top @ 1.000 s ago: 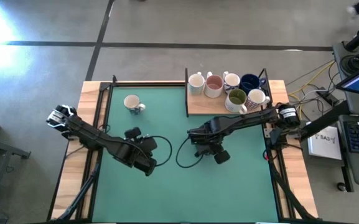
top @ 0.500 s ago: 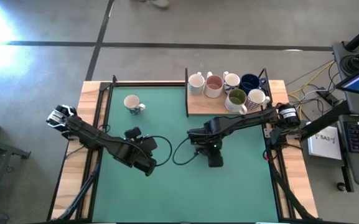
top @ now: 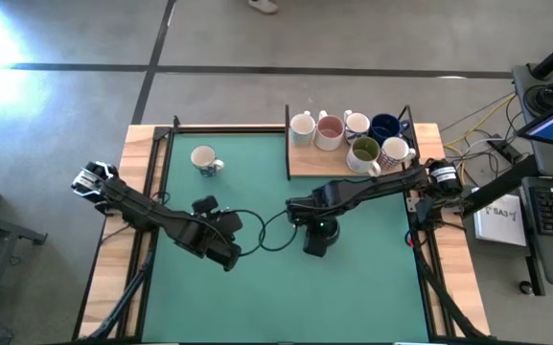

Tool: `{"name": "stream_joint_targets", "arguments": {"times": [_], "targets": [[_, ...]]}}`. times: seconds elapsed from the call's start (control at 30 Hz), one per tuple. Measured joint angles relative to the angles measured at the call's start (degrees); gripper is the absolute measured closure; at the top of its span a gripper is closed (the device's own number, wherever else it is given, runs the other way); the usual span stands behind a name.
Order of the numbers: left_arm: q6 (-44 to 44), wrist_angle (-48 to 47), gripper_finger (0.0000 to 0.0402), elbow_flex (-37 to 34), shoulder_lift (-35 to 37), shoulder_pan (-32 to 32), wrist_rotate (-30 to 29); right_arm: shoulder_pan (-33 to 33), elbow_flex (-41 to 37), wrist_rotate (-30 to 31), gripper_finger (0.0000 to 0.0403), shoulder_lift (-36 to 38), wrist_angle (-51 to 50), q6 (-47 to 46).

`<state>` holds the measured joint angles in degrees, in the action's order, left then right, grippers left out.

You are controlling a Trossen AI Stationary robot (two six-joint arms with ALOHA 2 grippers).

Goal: Place coffee mugs
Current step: Put the black blue mug on the shelf

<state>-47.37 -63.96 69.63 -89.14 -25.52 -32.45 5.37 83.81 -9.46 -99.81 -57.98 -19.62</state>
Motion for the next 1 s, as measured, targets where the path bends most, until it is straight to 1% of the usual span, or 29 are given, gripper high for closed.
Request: {"name": "stream_joint_targets", "arguments": {"times": [0.1, 0.2, 0.37, 0.47, 0.53, 0.6, 0.7, 1.0], "targets": [[0.2, 0.0, 0.0301, 0.0, 0.0, 0.0, 0.0, 0.0, 0.0, 1.4, 0.0301, 0.0, 0.1, 0.1], [0.1, 0.0, 0.0301, 0.0, 0.0, 0.0, 0.0, 0.0, -0.2, 1.6, 0.0313, 0.0, 0.1, 0.1], [0.1, 0.0, 0.0301, 0.0, 0.0, 0.0, 0.0, 0.0, -0.2, 1.1, 0.0347, -0.1, -0.2, 0.9], [0.1, 0.0, 0.0301, 0.0, 0.0, 0.0, 0.0, 0.0, -0.3, -1.1, 0.0369, -0.2, -0.7, 4.0], [0.2, 0.0, 0.0301, 0.0, 0.0, 0.0, 0.0, 0.0, -0.3, -2.3, 0.0380, -0.1, -1.6, 8.0], [0.2, 0.0, 0.0301, 0.0, 0.0, 0.0, 0.0, 0.0, 0.5, -2.0, 0.0386, -0.1, -4.3, 13.3], [0.1, 0.0, 0.0301, 0.0, 0.0, 0.0, 0.0, -0.1, 1.8, -2.1, 0.0387, -0.1, -7.5, 20.7], [0.1, 0.0, 0.0301, 0.0, 0.0, 0.0, 0.0, -0.2, 3.1, -1.9, 0.0388, 0.0, -7.0, 45.6]]}}
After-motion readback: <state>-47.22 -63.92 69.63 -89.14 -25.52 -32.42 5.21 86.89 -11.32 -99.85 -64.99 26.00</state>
